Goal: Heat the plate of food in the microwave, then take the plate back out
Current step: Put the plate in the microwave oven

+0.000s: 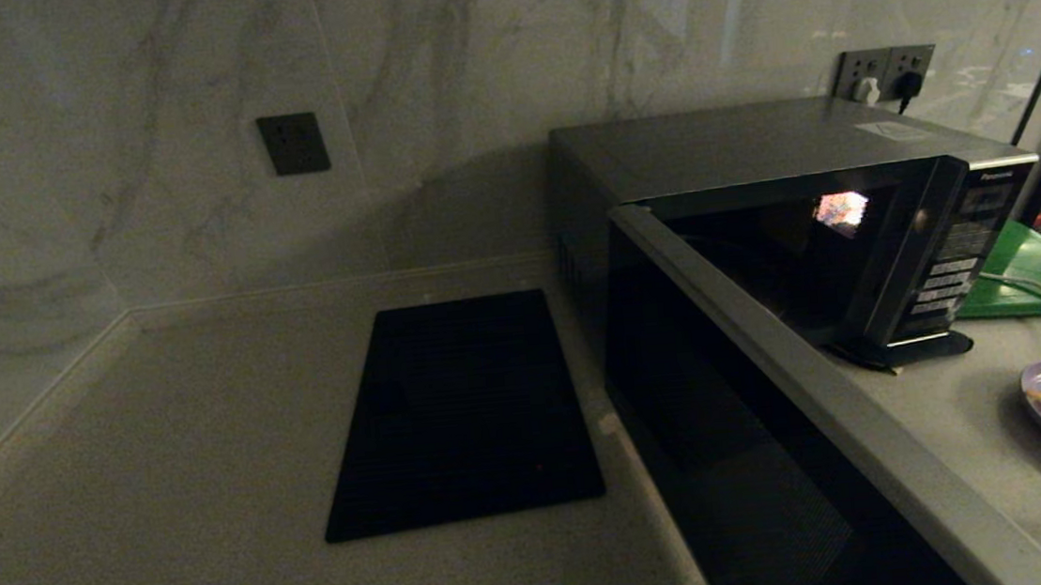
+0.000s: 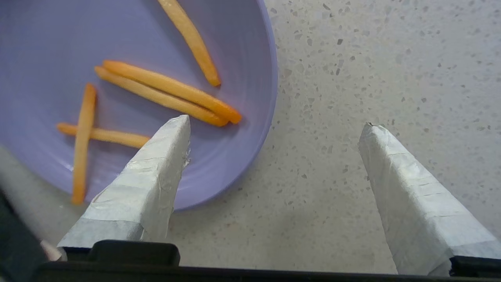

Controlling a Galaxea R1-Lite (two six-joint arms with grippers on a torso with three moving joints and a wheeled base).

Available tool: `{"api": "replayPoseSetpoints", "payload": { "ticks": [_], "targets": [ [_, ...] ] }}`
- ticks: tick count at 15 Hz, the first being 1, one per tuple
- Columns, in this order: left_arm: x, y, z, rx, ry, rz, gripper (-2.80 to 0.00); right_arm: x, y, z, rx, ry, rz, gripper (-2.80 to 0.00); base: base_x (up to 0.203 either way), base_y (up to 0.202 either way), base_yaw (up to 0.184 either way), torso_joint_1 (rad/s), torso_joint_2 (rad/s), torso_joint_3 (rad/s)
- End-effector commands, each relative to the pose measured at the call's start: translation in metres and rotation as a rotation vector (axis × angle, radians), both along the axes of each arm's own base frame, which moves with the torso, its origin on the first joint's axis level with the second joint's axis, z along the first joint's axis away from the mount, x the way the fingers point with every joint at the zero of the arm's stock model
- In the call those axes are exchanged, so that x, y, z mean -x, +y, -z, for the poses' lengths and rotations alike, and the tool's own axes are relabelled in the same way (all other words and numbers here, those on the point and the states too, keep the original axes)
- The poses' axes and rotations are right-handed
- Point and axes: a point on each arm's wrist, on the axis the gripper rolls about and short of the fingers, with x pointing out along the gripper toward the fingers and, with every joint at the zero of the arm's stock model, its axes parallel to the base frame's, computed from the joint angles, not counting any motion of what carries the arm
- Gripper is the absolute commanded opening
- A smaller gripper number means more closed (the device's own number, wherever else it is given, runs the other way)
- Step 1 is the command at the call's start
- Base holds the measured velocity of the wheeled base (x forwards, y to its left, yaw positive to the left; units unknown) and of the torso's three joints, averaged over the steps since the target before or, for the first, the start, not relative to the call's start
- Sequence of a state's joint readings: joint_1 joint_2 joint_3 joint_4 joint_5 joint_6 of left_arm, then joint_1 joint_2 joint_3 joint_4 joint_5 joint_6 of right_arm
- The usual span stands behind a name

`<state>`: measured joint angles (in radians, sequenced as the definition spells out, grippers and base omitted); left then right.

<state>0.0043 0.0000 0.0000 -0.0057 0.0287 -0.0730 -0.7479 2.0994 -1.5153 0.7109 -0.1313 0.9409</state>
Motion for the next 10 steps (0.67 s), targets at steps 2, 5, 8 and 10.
{"api": "replayPoseSetpoints", "payload": {
  "ticks": [2,5,8,10],
  "targets": [
    [0.0,0.0,0.0,0.001,0.001,-0.001,-2.8,-0.003,-0.004,0.014,-0.025,0.028,0.007,0.0,0.0,0.0,0.0,0.0,0.0,0.0],
    [0.0,0.0,0.0,0.001,0.001,-0.001,-2.8,-0.005,-0.006,0.023,-0.04,0.042,0.012,0.0,0.0,0.0,0.0,0.0,0.0,0.0],
    [0.0,0.0,0.0,0.001,0.001,-0.001,-2.8,-0.009,-0.01,0.026,-0.04,0.042,0.016,0.0,0.0,0.0,0.0,0.0,0.0,0.0],
    [0.0,0.0,0.0,0.001,0.001,-0.001,-2.8,-0.01,-0.012,0.029,-0.038,0.04,0.017,0.0,0.0,0.0,0.0,0.0,0.0,0.0]
  ]
}}
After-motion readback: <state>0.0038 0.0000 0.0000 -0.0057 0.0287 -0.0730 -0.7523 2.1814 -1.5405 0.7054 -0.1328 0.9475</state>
